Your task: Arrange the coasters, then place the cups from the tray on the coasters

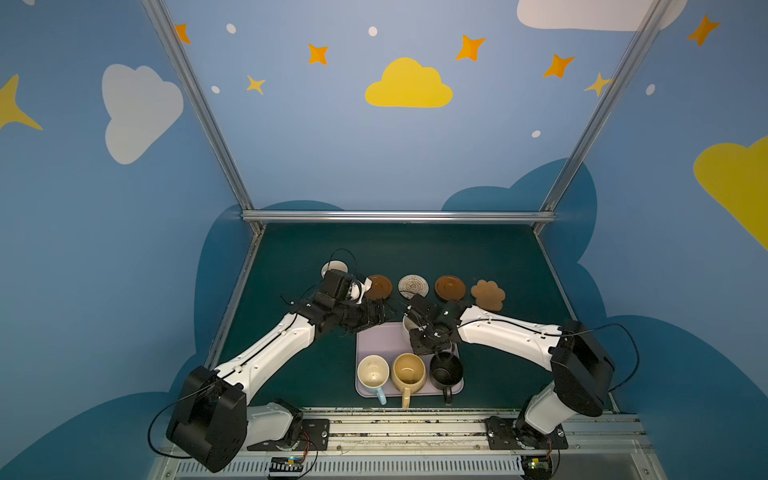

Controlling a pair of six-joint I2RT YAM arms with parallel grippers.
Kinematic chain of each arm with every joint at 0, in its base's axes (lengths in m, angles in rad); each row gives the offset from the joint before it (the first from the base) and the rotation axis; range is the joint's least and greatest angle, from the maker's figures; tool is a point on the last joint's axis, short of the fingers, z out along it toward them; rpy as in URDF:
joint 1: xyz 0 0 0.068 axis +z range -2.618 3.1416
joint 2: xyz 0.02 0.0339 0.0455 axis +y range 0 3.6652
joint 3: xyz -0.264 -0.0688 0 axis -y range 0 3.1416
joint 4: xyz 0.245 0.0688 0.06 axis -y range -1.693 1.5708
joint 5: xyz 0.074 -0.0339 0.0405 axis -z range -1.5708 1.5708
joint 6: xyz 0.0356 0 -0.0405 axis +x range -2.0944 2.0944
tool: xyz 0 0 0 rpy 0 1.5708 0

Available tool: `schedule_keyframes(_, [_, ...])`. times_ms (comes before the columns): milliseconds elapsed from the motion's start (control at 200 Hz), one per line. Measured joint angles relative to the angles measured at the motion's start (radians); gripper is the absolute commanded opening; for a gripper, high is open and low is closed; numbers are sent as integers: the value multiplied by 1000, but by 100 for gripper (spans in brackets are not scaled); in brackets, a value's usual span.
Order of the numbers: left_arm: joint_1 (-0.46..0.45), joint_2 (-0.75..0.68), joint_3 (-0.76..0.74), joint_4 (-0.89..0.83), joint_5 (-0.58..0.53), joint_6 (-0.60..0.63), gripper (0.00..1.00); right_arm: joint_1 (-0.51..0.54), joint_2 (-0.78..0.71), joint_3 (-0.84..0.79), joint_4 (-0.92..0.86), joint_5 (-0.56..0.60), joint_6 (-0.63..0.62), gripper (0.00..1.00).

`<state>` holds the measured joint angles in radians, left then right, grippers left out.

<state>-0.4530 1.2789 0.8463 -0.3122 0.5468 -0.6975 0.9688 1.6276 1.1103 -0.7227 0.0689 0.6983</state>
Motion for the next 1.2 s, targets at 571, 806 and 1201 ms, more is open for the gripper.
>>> schedule_keyframes(571, [36, 0, 0, 0, -21, -30, 100, 2, -7, 3, -12, 25, -21, 0])
schedule_keyframes(806, [41, 0, 0, 14, -20, -37, 100, 2, -10, 19, -30, 44, -27, 0])
schedule_keyframes(1201, [47, 0, 1, 27, -20, -49, 100, 0, -43, 65, -35, 73, -42, 0])
